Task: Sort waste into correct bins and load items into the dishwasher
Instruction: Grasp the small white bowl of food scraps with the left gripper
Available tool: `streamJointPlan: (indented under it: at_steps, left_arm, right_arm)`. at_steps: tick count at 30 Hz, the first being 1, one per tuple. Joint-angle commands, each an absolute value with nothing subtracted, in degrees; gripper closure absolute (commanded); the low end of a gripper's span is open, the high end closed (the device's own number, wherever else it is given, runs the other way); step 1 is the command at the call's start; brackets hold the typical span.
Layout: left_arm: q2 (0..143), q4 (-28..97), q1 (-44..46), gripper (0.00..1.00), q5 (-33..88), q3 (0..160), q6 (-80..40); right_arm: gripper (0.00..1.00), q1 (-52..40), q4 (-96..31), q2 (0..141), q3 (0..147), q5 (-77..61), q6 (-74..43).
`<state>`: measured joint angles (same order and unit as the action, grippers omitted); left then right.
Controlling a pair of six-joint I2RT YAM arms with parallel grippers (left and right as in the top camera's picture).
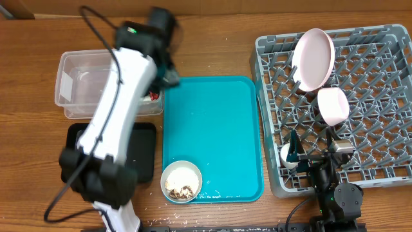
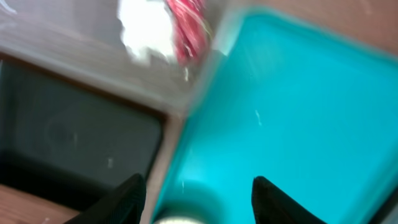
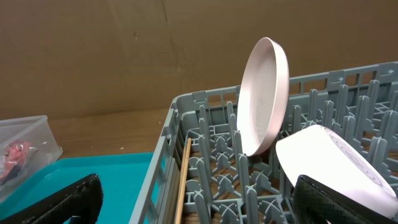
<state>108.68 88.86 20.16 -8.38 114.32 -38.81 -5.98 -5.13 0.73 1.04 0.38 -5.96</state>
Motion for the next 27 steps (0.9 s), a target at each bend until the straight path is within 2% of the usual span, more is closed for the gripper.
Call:
streamJointPlan:
  at_steps: [1,8,15,21,27]
  left_arm:
    - [106.4,94.2,29.3,0.43,-9.9,114.0,-40.4]
    - [106.4,93.7,44.2,0.50,-10.2,99.9,-50.5]
    - [106.4,89.4,55.1,0.50,-10.0,87.5,-56.8]
    - [106.4,83.0,57.7,0.53,-7.8,78.8,-57.0]
    - [106.4,74.4,57.7,0.51,-6.8,71.9,-53.6]
  right_arm:
    - [0.00,-5.8,-4.7,0.2,0.4,0.3,-5.8]
    - [0.00,-5.8,-4.7,0.2,0.4,0.3,-5.8]
    - [0.00,-5.8,-4.7,0.2,0.4,0.3,-5.8]
    - [0.00,-5.8,-4.7,0.2,0.4,0.3,-5.8]
    - [0.00,-5.8,-4.7,0.2,0.4,0.3,-5.8]
